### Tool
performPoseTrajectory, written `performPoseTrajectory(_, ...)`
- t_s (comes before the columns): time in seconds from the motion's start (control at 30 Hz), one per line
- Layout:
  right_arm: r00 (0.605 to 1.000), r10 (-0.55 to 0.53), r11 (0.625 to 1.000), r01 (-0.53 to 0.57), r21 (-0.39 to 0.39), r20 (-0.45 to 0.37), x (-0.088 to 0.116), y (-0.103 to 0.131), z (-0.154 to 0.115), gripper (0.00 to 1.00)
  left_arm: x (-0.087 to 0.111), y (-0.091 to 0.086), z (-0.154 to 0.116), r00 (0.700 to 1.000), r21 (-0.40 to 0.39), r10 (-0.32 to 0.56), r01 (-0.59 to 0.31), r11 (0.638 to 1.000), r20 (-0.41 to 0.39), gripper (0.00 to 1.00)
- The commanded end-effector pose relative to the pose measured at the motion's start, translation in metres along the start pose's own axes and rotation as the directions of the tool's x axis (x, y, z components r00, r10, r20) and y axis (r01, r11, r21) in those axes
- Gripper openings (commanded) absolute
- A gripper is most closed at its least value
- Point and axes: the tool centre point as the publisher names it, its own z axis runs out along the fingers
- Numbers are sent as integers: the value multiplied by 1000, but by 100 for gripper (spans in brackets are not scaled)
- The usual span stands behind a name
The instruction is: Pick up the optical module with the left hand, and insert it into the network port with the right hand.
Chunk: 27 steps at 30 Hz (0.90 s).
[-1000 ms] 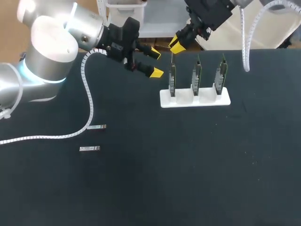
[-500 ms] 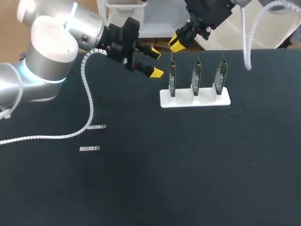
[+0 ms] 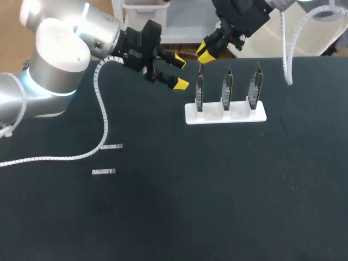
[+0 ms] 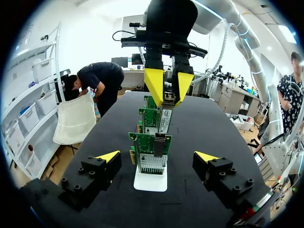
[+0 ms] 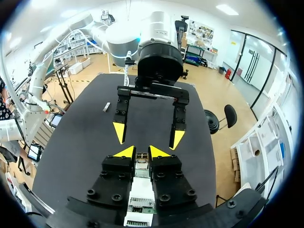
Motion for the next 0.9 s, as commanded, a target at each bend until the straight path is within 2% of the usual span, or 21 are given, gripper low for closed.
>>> performPoseTrajectory(0.03,1000,2,1000,-2,13,0,1,5,1,0,-1,1,0,1000,1,-2,2,1000,-4,100)
performPoseTrajectory(0.9,1000,-24,999,25,31,-10,1,-1,8,0,-1,1,0,1000,1,-2,2,1000,-4,100)
